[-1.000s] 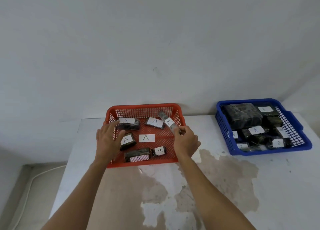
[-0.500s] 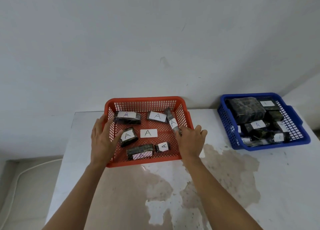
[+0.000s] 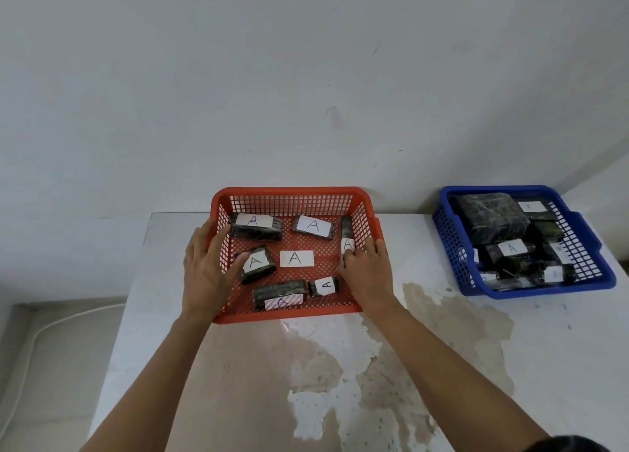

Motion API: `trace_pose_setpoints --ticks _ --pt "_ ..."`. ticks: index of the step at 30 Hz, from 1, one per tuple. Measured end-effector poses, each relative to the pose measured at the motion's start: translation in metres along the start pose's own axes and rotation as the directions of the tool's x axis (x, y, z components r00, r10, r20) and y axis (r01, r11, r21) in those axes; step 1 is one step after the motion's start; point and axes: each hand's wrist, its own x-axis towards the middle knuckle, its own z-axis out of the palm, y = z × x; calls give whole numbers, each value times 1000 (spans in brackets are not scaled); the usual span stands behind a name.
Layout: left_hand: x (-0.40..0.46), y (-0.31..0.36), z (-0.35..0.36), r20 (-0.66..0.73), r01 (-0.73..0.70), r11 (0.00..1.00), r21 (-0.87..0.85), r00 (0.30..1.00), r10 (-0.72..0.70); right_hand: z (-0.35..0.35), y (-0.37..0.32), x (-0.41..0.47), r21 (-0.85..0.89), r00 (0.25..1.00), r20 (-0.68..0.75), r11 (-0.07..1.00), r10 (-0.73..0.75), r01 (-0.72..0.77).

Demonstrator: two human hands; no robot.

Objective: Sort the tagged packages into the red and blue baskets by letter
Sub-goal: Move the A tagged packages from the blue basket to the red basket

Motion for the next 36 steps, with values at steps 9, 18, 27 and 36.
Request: trace_pose_setpoints --ticks 9,18,27,36 --pt "0 2 0 -23 -7 1000 -24 1000 7 -4 28 15 -111 998 60 994 -10 16" --pt "-1 7 -2 -27 -3 1000 -29 1000 2 0 26 18 -62 997 76 998 30 -26" --pt "-2 10 -7 -25 -26 998 55 999 27 -12 42 11 285 999 -44 959 29 -15" --pt "-17 117 19 119 -166 986 -21 979 167 -13 107 -36 650 943 -77 734 323 -199"
